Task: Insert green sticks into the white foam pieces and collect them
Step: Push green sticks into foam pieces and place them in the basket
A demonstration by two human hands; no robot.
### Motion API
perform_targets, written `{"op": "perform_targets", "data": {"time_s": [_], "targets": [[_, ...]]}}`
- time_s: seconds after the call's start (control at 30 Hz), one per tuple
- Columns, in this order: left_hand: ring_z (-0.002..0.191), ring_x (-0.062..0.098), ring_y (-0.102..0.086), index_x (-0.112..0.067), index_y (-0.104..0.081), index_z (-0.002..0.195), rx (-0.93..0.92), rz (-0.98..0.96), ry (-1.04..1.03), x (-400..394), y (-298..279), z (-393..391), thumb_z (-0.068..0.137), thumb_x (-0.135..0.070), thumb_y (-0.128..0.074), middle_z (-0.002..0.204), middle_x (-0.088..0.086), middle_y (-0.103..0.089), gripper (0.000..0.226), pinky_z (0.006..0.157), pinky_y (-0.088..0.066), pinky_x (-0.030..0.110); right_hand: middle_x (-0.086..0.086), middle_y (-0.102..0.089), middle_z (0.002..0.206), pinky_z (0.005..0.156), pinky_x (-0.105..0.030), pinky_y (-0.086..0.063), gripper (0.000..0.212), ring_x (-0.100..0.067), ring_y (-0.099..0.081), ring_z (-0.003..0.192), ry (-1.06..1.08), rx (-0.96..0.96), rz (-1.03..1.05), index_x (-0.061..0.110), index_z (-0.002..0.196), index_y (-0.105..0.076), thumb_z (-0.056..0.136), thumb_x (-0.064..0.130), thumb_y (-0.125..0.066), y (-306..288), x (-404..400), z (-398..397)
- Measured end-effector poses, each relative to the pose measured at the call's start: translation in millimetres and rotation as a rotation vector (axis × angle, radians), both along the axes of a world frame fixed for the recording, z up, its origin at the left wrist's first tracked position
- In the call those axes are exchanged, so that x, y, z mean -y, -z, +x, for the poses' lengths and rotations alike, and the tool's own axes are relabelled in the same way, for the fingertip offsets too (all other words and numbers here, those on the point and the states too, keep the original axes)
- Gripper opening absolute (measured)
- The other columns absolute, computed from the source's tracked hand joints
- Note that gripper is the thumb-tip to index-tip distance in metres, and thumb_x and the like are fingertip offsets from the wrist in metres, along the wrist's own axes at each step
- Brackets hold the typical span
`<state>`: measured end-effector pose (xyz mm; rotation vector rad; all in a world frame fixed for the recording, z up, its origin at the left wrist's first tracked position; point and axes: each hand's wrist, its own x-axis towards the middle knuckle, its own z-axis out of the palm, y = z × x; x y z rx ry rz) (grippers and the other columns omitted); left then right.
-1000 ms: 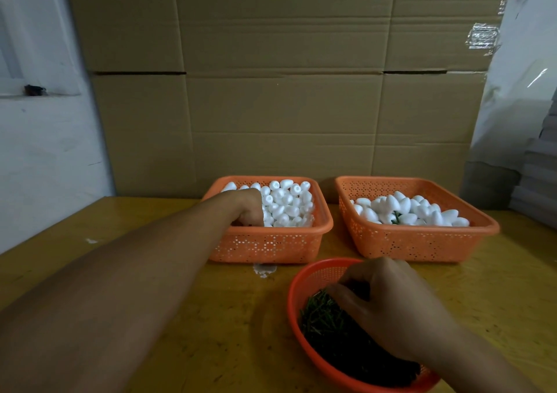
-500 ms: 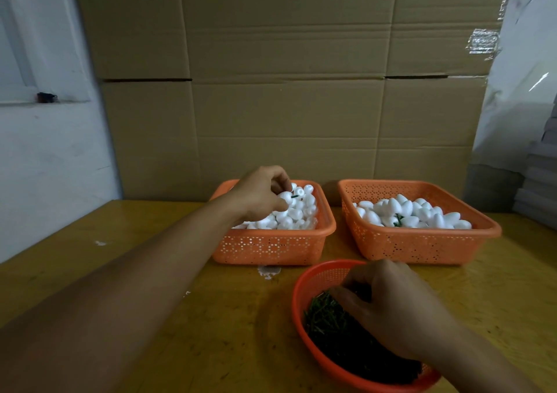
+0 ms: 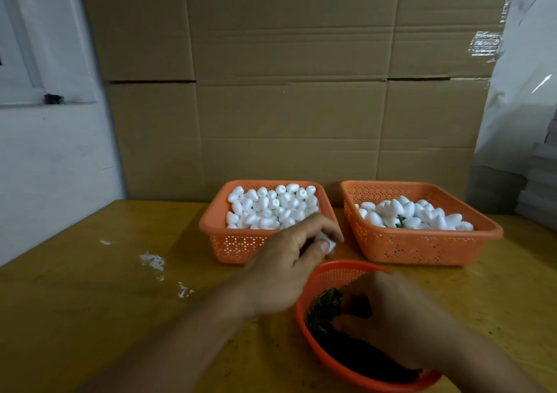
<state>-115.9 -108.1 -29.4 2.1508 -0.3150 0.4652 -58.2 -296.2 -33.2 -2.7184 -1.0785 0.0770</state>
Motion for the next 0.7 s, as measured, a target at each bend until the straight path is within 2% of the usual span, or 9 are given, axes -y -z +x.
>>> {"op": "perform_targets", "data": {"time_s": [0.07,0.1,0.17,0.27,0.33,0.4,0.5,0.57,0.7], "targets": [[0.085,0.002,-0.06,-0.023,-0.064,0.111,0.002,-0.022,0.026,3.0,7.0,-4.2,0.104,-0.016,-0.051,0.095,0.003,-0.066,0.017,0.08,-0.051,0.025,0.014,-0.068,0.101,0.084,-0.033,-0.055,0.038,-0.005,-0.063,0.093,-0.042,-0.001,-0.029,0.039,0.109,-0.065,0.083,0.066,-0.061,0.4,-0.6,-1.4],[0.086,-0.001,-0.061,-0.022,-0.065,0.111,-0.007,-0.05,0.041,4.1,9.2,-5.9,0.103,-0.017,-0.053,0.094,0.001,-0.067,0.016,0.079,-0.05,0.02,0.016,-0.068,0.105,0.085,-0.033,-0.055,0.041,-0.004,-0.063,0.097,-0.061,-0.001,-0.044,0.041,0.114,-0.063,0.082,0.067,-0.06,0.8,-0.9,-2.0],[0.09,0.002,-0.064,-0.022,-0.066,0.113,-0.031,-0.123,0.079,4.6,12.3,-8.3,0.099,-0.018,-0.06,0.096,-0.001,-0.068,0.015,0.08,-0.051,0.021,0.016,-0.067,0.11,0.087,-0.033,-0.054,0.043,-0.005,-0.062,0.102,-0.085,0.008,-0.062,0.045,0.118,-0.059,0.082,0.069,-0.059,3.2,-0.3,-1.5],[0.098,0.014,-0.067,-0.026,-0.064,0.116,-0.074,-0.178,0.123,2.4,16.3,-11.2,0.091,-0.011,-0.071,0.099,0.003,-0.069,0.03,0.088,-0.056,0.032,0.015,-0.067,0.11,0.085,-0.031,-0.054,0.041,-0.004,-0.062,0.102,-0.104,0.028,-0.04,0.051,0.119,-0.055,0.082,0.068,-0.059,7.6,0.9,1.4],[0.098,0.016,-0.067,-0.03,-0.063,0.116,-0.079,-0.166,0.131,2.7,19.5,-13.1,0.089,-0.008,-0.072,0.098,0.002,-0.07,0.036,0.089,-0.057,0.037,0.016,-0.067,0.106,0.081,-0.028,-0.053,0.037,-0.003,-0.062,0.097,-0.11,0.03,-0.029,0.055,0.118,-0.054,0.083,0.066,-0.059,9.6,1.2,2.7],[0.095,0.017,-0.069,-0.029,-0.062,0.115,-0.071,-0.208,0.147,5.3,22.7,-14.7,0.091,-0.01,-0.069,0.095,0.002,-0.071,0.032,0.087,-0.056,0.033,0.016,-0.068,0.103,0.08,-0.028,-0.054,0.029,-0.003,-0.062,0.094,-0.108,0.022,-0.011,0.056,0.112,-0.057,0.084,0.064,-0.06,10.1,0.5,3.0],[0.086,0.029,-0.068,-0.026,-0.06,0.116,-0.07,-0.304,0.158,9.7,24.3,-16.5,0.096,-0.021,-0.064,0.086,0.003,-0.072,0.021,0.076,-0.053,0.029,0.013,-0.069,0.088,0.076,-0.035,-0.055,0.006,-0.006,-0.063,0.081,-0.115,-0.002,0.15,0.045,0.086,-0.062,0.087,0.05,-0.063,9.6,-2.0,6.0],[0.074,0.037,-0.062,-0.023,-0.06,0.114,-0.064,-0.379,0.138,10.6,23.4,-17.1,0.097,-0.028,-0.061,0.078,0.005,-0.071,0.018,0.068,-0.05,0.029,0.014,-0.072,0.083,0.075,-0.036,-0.055,0.007,-0.005,-0.066,0.078,-0.129,-0.047,0.328,0.039,0.086,-0.07,0.089,0.035,-0.066,8.3,-2.6,6.9],[0.058,0.015,-0.057,-0.018,-0.065,0.102,-0.032,-0.519,0.086,8.9,18.0,-18.5,0.093,-0.04,-0.06,0.061,0.004,-0.064,0.025,0.056,-0.045,0.022,0.006,-0.078,0.089,0.082,-0.038,-0.06,0.012,-0.01,-0.074,0.083,-0.141,-0.328,0.693,0.022,0.097,-0.079,0.087,0.017,-0.077,1.1,-2.1,1.9]]}}
